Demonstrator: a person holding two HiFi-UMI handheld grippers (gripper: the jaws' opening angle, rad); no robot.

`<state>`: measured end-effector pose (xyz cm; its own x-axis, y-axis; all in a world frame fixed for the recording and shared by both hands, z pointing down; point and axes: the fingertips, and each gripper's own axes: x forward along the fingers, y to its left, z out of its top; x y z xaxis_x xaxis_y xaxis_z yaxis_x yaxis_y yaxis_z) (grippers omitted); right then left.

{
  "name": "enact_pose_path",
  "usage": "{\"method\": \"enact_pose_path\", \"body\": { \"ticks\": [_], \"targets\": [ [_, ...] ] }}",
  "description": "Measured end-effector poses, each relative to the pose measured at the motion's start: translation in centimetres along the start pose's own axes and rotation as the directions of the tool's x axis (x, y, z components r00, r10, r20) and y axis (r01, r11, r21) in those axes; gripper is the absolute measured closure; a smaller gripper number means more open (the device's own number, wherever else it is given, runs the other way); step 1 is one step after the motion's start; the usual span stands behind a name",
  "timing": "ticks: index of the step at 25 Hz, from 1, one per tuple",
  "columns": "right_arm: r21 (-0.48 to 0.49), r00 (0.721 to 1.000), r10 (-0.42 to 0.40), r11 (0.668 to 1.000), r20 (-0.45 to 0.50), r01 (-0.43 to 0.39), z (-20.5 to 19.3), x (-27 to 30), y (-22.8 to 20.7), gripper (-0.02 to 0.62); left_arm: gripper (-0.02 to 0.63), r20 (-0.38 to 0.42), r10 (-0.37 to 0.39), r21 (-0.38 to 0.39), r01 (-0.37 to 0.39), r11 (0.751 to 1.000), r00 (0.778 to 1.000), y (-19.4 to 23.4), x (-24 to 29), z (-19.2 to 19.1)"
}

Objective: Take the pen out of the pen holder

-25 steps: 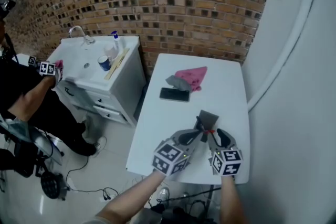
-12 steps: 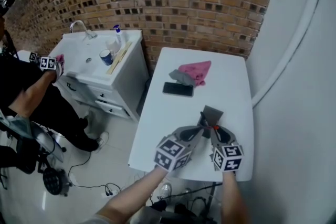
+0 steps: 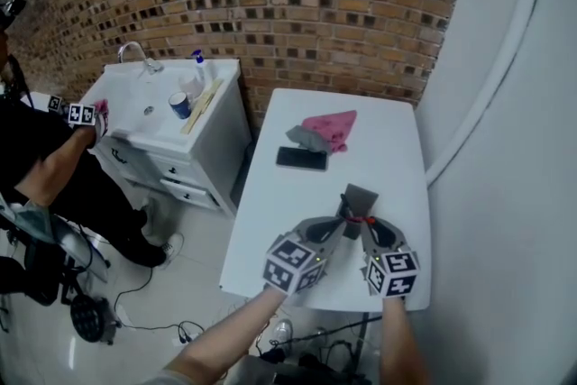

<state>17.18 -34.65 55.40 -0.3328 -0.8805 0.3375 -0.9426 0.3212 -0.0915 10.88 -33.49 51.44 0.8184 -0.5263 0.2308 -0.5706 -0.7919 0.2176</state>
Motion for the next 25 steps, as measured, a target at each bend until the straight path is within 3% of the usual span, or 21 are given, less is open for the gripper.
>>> {"method": "enact_pose_path", "body": {
  "ticks": [12,25],
  "targets": [
    [-0.075,0.992,-0.006,0.997,0.128,0.016,6.5,-4.1,1.1,0.531,0.604,0.062,-0.014,0.049,0.011,0.999,0.998,-1.1,-1.7,4.2],
    [-0.15,0.952,0.025,0.988,0.304,0.022,14.0,-9.0,3.2,0.531,0.604,0.196,-0.038,0.129,0.012,0.992,0.98,-3.3,-4.0,10.8]
  ]
}}
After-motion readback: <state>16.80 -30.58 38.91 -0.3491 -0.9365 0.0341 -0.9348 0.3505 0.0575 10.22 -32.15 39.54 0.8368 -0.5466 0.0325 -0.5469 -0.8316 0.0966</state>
